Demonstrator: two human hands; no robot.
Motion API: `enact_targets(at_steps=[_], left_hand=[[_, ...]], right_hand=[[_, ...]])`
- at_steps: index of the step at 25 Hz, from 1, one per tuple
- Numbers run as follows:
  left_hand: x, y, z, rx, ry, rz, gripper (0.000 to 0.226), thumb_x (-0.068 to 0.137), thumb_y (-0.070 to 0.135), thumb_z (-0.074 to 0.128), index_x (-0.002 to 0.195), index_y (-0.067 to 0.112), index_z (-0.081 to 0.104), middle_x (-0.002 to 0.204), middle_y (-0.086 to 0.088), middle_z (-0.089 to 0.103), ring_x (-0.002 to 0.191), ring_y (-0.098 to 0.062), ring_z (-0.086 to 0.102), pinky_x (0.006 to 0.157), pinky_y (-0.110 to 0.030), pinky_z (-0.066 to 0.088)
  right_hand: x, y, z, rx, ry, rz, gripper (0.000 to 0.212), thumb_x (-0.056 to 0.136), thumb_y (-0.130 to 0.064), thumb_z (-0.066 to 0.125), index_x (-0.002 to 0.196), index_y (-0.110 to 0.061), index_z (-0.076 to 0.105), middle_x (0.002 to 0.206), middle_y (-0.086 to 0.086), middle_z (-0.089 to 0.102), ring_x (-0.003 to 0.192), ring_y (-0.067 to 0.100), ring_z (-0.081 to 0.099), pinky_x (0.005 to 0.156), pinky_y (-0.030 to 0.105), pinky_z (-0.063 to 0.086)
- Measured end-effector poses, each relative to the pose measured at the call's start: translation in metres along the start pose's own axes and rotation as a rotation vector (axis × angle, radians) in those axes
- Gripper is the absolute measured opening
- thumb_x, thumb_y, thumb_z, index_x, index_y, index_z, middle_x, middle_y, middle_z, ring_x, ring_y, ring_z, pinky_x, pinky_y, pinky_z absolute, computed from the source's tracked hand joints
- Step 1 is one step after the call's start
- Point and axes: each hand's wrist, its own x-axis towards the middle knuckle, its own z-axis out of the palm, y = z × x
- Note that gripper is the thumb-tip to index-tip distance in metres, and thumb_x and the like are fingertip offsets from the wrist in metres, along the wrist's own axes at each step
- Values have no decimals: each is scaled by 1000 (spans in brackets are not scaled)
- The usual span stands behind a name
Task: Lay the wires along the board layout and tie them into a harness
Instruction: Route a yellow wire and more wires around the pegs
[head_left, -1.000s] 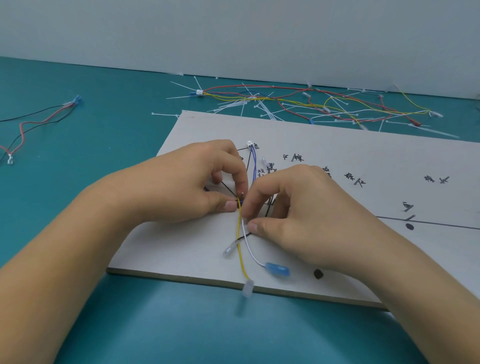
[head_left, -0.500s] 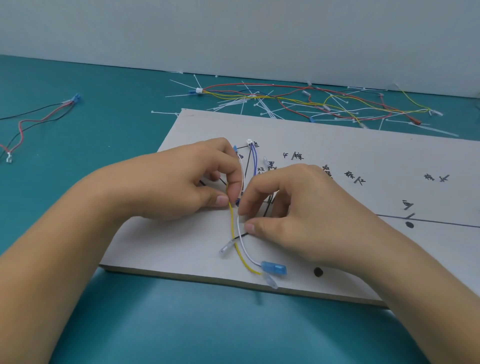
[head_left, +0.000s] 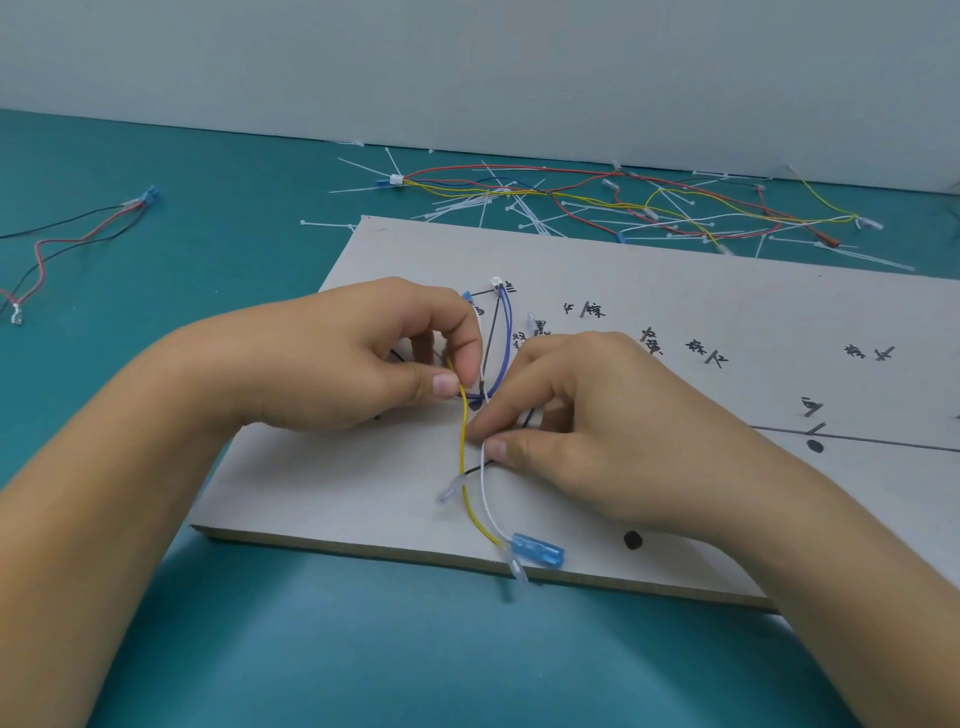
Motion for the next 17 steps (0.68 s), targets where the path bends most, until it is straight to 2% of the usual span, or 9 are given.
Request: enact_targets(at_steps=[3, 6, 9, 12, 15, 17], left_hand=[[-2, -1, -3, -11, -12, 54, 12, 82, 33, 69, 92, 38, 74, 96, 11, 65, 94, -17, 62, 90, -42, 51], [-4, -3, -6, -50, 19, 106, 10, 80, 30, 77, 87, 36, 81, 91, 9, 68, 90, -20, 65, 85, -31, 50], [-8, -8, -17, -159, 63, 169, 13, 80, 32, 83, 93, 30, 85, 94, 1, 76, 92, -23, 70, 86, -20, 47], [-14, -15, -27, -253, -11, 173, 20, 78, 32, 84, 97, 25, 85, 105, -4, 76, 102, -24, 70, 92, -22, 50], [-16, -18, -30, -263, -79, 164, 19, 74, 34, 87, 91, 26, 86, 109, -4, 73, 104, -17, 67, 94, -22, 49], [-19, -19, -32, -288, -128, 183, 21, 73, 41, 89, 87, 26, 86, 109, -6, 72, 107, -20, 65, 96, -24, 48]], right_hand=[[0, -1, 0, -10, -2, 5, 9, 86, -30, 80, 92, -36, 82, 92, -16, 65, 71, -11, 54, 66, 13, 34], [0, -1, 0, -9, -4, 6, 9, 87, -30, 79, 92, -36, 81, 91, -16, 64, 73, -10, 54, 67, 14, 36], [0, -1, 0, -17, -6, 12, 9, 88, -30, 78, 93, -37, 81, 89, -17, 62, 74, -9, 53, 66, 14, 35], [0, -1, 0, -24, -7, 17, 9, 88, -29, 78, 93, -36, 81, 89, -17, 61, 73, -10, 53, 63, 12, 32], [-1, -3, 0, -32, -12, 27, 8, 88, -28, 78, 91, -35, 80, 88, -16, 63, 73, -10, 54, 62, 13, 33], [-1, -4, -1, -32, -18, 42, 8, 88, -26, 77, 89, -34, 79, 87, -15, 65, 72, -8, 55, 61, 13, 35]])
